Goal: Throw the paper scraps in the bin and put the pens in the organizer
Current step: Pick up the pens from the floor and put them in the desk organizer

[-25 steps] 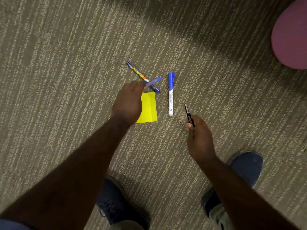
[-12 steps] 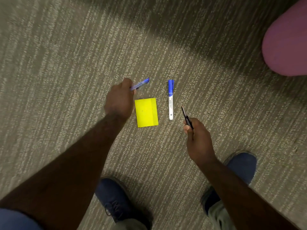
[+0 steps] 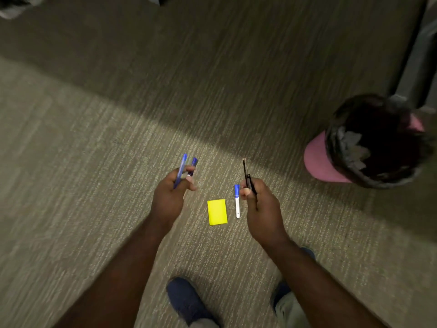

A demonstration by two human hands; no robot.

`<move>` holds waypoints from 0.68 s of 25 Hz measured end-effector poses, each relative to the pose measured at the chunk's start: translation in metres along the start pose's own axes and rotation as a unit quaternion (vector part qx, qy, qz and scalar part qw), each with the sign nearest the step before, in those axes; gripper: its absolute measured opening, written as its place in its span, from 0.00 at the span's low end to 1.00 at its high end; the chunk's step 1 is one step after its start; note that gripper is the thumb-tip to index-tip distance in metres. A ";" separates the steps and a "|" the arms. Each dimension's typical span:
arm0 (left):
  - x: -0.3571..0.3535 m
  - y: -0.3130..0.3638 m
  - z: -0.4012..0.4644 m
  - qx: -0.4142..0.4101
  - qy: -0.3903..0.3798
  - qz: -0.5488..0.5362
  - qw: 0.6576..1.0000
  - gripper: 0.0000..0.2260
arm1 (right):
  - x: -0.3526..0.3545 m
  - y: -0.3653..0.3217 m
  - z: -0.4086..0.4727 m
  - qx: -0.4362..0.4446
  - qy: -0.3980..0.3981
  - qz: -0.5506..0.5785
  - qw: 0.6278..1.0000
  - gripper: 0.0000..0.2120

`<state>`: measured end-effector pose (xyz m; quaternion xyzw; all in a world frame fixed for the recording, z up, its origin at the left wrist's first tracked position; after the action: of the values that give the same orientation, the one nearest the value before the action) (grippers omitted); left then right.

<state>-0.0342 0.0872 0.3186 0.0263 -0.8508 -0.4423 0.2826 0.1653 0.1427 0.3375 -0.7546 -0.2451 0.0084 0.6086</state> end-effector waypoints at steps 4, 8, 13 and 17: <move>0.064 0.089 -0.051 0.022 -0.042 -0.091 0.995 0.11 | 0.022 -0.112 -0.021 0.001 0.025 0.062 0.998 0.09; 0.125 0.155 -0.106 0.001 -0.029 -0.094 0.995 0.10 | 0.041 -0.202 -0.058 -0.018 0.039 0.114 0.993 0.09; 0.179 0.222 -0.171 0.014 -0.014 -0.130 0.991 0.08 | 0.072 -0.310 -0.115 -0.003 0.049 0.168 0.985 0.13; 0.196 0.257 -0.222 0.002 0.017 -0.076 0.997 0.07 | 0.108 -0.360 -0.150 -0.012 0.079 0.200 0.976 0.13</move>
<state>-0.0334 0.0215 0.7053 0.0986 -0.8421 -0.4607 0.2625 0.1772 0.0967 0.7397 -0.7942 -0.0401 0.0671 0.6026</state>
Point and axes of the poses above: each hand's wrist, its own z-axis towards the middle knuckle, its own x-axis out of the back of the hand, y = z × x, the point moved 2 cm from there along z, towards the middle knuckle, and after that the axes turned 12 degrees about z, right-handed, at the moved point
